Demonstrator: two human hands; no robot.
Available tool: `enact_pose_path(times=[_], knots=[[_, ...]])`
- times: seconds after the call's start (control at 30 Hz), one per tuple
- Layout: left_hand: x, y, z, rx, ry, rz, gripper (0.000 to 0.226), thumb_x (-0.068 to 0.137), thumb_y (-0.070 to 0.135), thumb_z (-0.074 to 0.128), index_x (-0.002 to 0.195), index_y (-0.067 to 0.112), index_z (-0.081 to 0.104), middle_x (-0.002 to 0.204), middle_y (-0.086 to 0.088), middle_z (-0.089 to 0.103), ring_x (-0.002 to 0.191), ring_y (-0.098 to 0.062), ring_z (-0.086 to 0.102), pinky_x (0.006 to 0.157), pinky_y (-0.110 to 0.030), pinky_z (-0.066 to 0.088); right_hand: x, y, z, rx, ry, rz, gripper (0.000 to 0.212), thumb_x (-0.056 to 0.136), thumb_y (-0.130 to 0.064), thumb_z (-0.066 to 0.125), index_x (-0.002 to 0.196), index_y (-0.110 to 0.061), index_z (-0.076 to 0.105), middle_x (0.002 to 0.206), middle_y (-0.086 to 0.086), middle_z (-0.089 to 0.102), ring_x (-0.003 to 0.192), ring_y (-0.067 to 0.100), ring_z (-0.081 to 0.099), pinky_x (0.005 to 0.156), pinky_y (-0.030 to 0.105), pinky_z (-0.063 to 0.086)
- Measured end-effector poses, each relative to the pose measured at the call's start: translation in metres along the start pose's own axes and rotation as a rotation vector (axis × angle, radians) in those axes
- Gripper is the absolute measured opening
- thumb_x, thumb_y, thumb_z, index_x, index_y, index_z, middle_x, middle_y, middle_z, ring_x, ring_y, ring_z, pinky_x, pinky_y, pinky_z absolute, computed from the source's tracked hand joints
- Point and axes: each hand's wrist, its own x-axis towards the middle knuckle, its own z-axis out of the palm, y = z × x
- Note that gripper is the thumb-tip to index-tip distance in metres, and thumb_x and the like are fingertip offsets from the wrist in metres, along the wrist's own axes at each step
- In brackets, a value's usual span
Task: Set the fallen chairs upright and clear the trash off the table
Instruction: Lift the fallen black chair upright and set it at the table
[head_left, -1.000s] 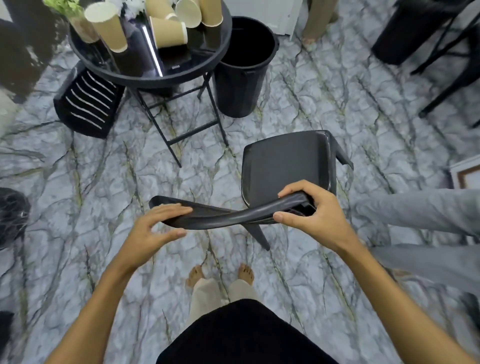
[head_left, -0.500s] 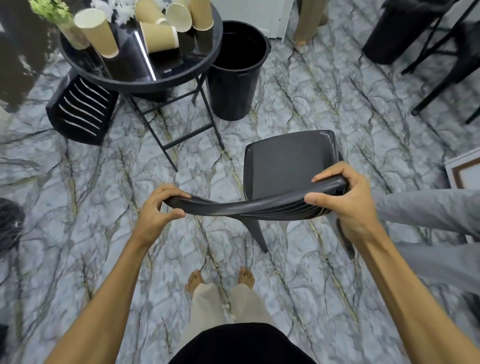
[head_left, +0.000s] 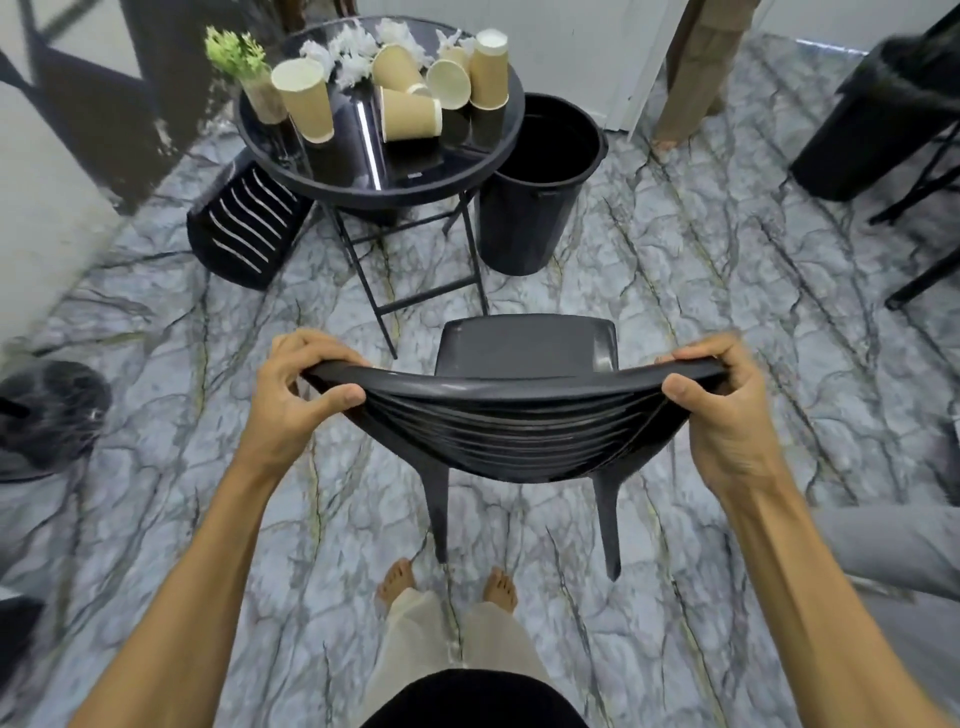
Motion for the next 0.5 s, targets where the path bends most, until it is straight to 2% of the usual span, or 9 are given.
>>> enact_pose_path(times=[0.07,0.17,0.27,0.33,0.4,0.5], knots=[[-0.003,0.005,-0.008,0.025,0.034,0.02,0.03,0.068,0.07,0.07,0.087,0.047,0.073,0.092,0.003,0.06,0.101,-0.031,0.049,0.09,-0.037,0.038,0.002,0.009,0.003,0.041,-0.01,0.017,0.028,0.06,-0.01,0.083,0.074,-0.028,0.067,0.077,-0.005,0.069,0.073,0.012,0.063,0.071,0.023,0.052],[-0.007,0.005,-0.018,0.029,0.065,0.029,0.027,0.069,0.066,0.073,0.088,0.048,0.073,0.091,-0.003,0.061,0.101,-0.035,0.049,0.088,-0.048,0.039,0.003,0.021,0.009,0.067,-0.034,0.044,0.026,0.064,-0.003,0.075,0.074,-0.025,0.066,0.077,-0.003,0.068,0.074,0.011,0.063,0.072,0.021,0.051],[-0.008,0.005,-0.019,0.038,0.039,0.019,0.026,0.068,0.065,0.074,0.088,0.047,0.074,0.09,-0.003,0.062,0.099,-0.029,0.05,0.087,-0.041,0.04,0.005,0.025,0.006,0.058,-0.064,0.056,0.024,0.058,-0.018,0.079,0.077,-0.026,0.066,0.083,0.001,0.063,0.077,0.014,0.06,0.075,0.022,0.05],[-0.009,0.006,-0.014,0.013,0.01,0.024,0.028,0.069,0.061,0.076,0.091,0.043,0.076,0.091,0.001,0.066,0.098,-0.025,0.054,0.087,-0.036,0.042,0.008,0.027,-0.006,0.027,-0.047,0.064,0.032,0.055,-0.029,0.087,0.078,-0.028,0.066,0.088,0.004,0.058,0.08,0.013,0.057,0.076,0.021,0.048],[-0.01,0.002,-0.007,-0.052,0.01,0.019,0.033,0.069,0.054,0.08,0.093,0.031,0.078,0.094,-0.001,0.071,0.098,-0.025,0.06,0.087,-0.037,0.046,0.011,0.028,-0.02,0.015,-0.028,0.074,0.044,0.05,-0.046,0.093,0.08,-0.028,0.066,0.09,0.005,0.057,0.082,0.014,0.057,0.078,0.021,0.047],[-0.006,-0.007,0.006,-0.186,0.018,-0.024,0.041,0.064,0.049,0.084,0.088,0.016,0.078,0.099,-0.01,0.07,0.099,-0.023,0.064,0.087,-0.033,0.049,0.012,0.028,-0.037,-0.01,-0.034,0.095,0.049,0.051,-0.053,0.091,0.082,-0.025,0.065,0.09,0.005,0.059,0.086,0.016,0.059,0.082,0.025,0.047]])
